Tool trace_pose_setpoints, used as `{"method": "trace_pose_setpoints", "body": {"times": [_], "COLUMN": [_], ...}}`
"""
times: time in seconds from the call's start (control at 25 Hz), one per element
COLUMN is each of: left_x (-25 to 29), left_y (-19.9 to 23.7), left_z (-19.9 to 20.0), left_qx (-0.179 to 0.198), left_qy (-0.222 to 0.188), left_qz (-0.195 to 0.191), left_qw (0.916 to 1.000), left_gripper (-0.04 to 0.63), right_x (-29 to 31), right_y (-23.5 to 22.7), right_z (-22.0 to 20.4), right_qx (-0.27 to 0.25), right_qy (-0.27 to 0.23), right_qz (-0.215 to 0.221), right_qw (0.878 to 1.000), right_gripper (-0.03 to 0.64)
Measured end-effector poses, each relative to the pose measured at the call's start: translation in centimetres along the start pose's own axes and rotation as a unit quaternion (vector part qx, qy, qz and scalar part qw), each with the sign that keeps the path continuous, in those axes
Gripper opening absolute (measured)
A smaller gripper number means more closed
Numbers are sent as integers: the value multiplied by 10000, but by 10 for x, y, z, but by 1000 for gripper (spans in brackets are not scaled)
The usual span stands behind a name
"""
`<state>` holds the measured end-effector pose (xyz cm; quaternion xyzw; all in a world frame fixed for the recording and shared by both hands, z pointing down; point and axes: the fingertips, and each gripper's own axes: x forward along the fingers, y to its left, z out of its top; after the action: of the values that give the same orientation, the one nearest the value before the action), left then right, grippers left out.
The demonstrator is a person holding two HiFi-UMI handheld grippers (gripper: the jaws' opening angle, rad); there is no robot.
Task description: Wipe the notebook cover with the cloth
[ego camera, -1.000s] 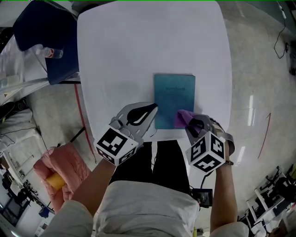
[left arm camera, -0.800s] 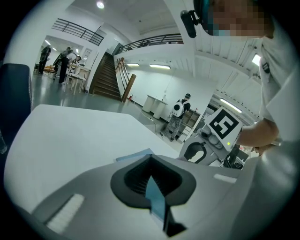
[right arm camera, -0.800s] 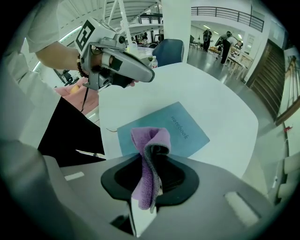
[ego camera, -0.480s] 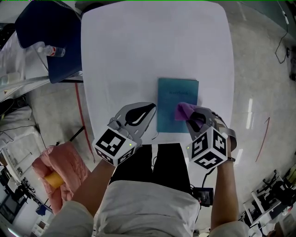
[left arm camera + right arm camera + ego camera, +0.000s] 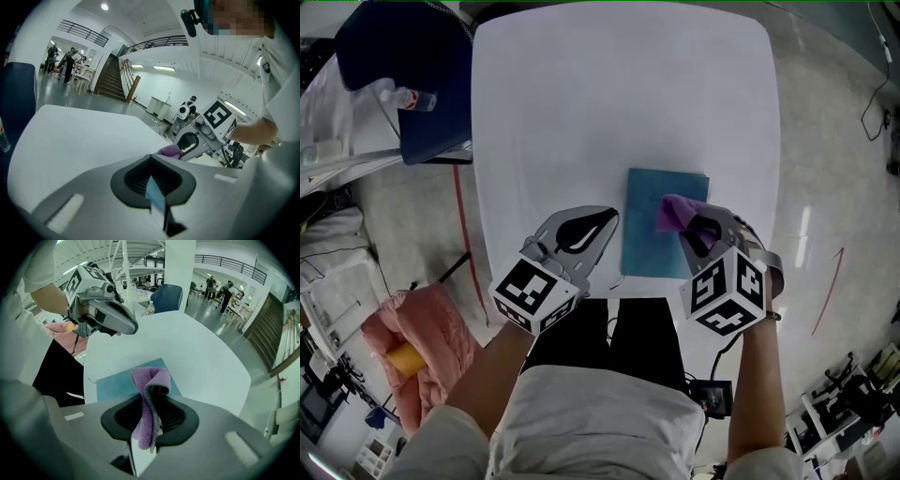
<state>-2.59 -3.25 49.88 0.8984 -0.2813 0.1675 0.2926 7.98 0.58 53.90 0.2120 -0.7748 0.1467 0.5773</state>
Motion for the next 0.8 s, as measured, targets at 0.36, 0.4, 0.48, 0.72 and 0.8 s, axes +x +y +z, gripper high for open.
{"method": "trace_pose_setpoints", "body": {"times": [0.36,0.4,0.48,0.72,0.8], "left_x": [-5,-6,-7,-14,-15], "left_y": [18,21,25,35,38], "left_z": [-3,-3,-2,-4,-5], "left_qx": [-96,-101,-104,-191,-228], "left_qy": [10,4,-3,-18,-21], "left_qz": [191,223,280,409,442], "left_qw": [9998,9997,9996,9990,9988], "left_gripper": [0,0,0,0,0], "right_x": [17,20,24,36,41], "right_y": [-15,-16,-18,-25,-27], "right_z": [26,29,35,48,49], "right_qx": [-291,-334,-405,-625,-682], "right_qy": [-75,-84,-113,-65,-7], "right_qz": [-116,-122,-132,-150,-148], "right_qw": [9995,9993,9990,9979,9976], "right_gripper": [104,104,104,104,104]}}
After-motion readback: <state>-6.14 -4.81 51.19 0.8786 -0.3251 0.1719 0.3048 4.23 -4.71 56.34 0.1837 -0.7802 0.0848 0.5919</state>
